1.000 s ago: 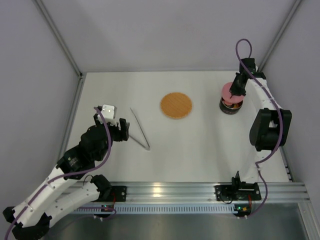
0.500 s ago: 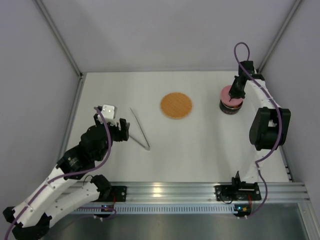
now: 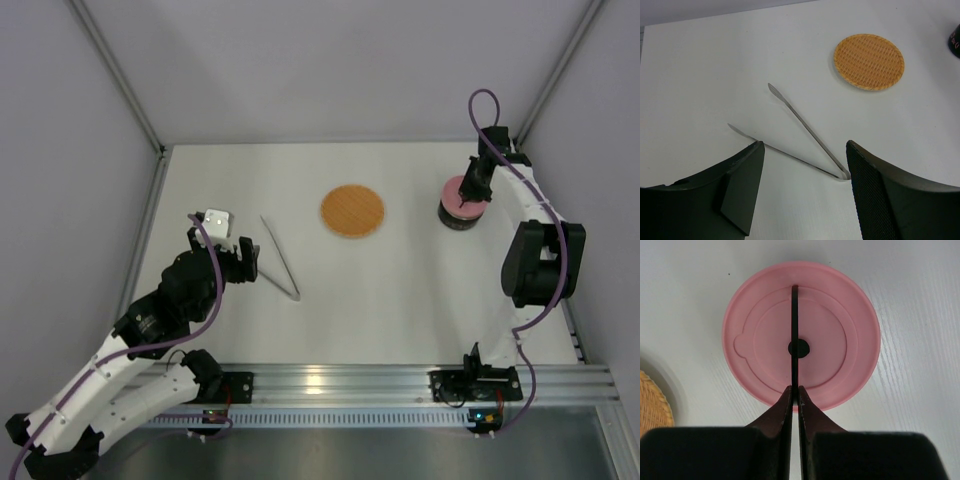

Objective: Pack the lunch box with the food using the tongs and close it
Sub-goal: Close the box lid on the packing box.

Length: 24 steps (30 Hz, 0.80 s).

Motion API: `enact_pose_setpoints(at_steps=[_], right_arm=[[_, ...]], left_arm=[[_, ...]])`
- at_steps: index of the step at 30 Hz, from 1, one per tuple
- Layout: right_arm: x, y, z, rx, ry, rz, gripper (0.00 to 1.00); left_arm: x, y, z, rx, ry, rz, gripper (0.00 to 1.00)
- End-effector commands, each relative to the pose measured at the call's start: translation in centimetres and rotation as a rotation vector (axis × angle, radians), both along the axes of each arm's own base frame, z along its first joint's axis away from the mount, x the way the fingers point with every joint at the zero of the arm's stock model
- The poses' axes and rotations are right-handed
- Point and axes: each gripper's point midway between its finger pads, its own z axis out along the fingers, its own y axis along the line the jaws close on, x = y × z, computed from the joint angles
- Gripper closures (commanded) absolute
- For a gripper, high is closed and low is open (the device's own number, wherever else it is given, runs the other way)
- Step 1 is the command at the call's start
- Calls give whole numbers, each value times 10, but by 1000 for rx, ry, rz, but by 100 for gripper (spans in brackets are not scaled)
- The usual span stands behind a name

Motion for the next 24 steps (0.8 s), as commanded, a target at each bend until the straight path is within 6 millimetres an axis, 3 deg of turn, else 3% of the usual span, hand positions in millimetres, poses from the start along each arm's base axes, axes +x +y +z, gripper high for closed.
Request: enact_pose_setpoints(at_steps=[1, 8, 24], right_arm=[[-14, 0, -3, 28, 42, 23, 98], [-21, 10, -4, 70, 36, 53, 99], [-40, 7, 9, 37, 49, 67, 100]], left_arm=[[3, -3, 8, -27, -29, 3, 28], [3, -2, 9, -30, -31, 6, 28], [4, -1, 9, -29, -31, 12, 28]])
